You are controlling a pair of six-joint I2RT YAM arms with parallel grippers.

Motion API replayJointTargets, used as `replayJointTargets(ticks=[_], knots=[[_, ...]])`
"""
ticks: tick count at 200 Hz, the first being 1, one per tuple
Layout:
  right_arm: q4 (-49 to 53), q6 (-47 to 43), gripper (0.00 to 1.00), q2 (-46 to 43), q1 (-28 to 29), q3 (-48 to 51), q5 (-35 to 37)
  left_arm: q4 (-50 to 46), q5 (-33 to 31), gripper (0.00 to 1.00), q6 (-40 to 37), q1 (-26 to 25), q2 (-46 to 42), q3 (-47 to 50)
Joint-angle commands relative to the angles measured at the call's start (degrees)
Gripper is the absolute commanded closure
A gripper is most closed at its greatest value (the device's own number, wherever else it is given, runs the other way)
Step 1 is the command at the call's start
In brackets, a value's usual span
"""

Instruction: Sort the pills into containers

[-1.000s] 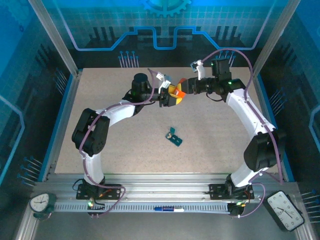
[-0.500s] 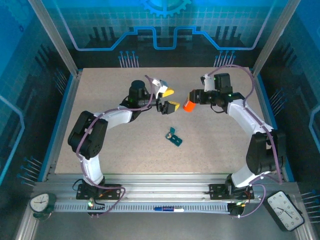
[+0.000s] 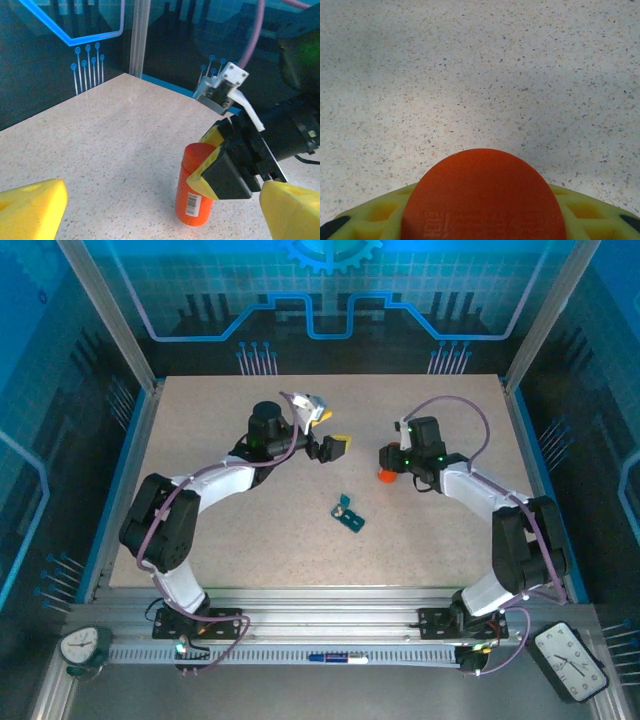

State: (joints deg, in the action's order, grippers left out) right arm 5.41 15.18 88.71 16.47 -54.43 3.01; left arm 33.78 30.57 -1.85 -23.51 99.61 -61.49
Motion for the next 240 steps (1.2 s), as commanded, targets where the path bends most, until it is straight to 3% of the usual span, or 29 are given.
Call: replayJointTargets(ticks=[1, 30, 85, 132, 179, 240], knots=[[-4.43, 0.1, 0.68, 0.1, 1.68, 1.55, 5.95, 3.7, -4.28, 0.01, 0.0, 0.3, -2.02, 2.5], [-5.66, 1.24, 0.64, 0.74, 3.14, 3.43, 7.03, 9.82, -6.85, 0.01, 1.2, 0.29, -2.56, 5.48], [-6.51, 2.54, 0.53, 1.43, 4.65, 6.34, 7.99, 7.51, -10.0, 0.01, 3.0, 0.25, -4.33, 5.67], [-6.09, 2.85, 0.3, 0.78, 4.8, 7.41, 6.97, 7.09, -9.82, 0.01, 2.81, 0.26, -5.47, 6.55], [-0.29, 2.15, 0.14, -2.58, 3.61, 1.4, 0.61, 4.79, -9.72, 0.01, 1.85, 0.26, -5.89, 6.69], [10.61, 4.74, 0.12, -12.7, 1.28, -5.36, -9.3, -1.12, -10.2, 0.01, 1.57, 0.35, -4.74, 4.96]])
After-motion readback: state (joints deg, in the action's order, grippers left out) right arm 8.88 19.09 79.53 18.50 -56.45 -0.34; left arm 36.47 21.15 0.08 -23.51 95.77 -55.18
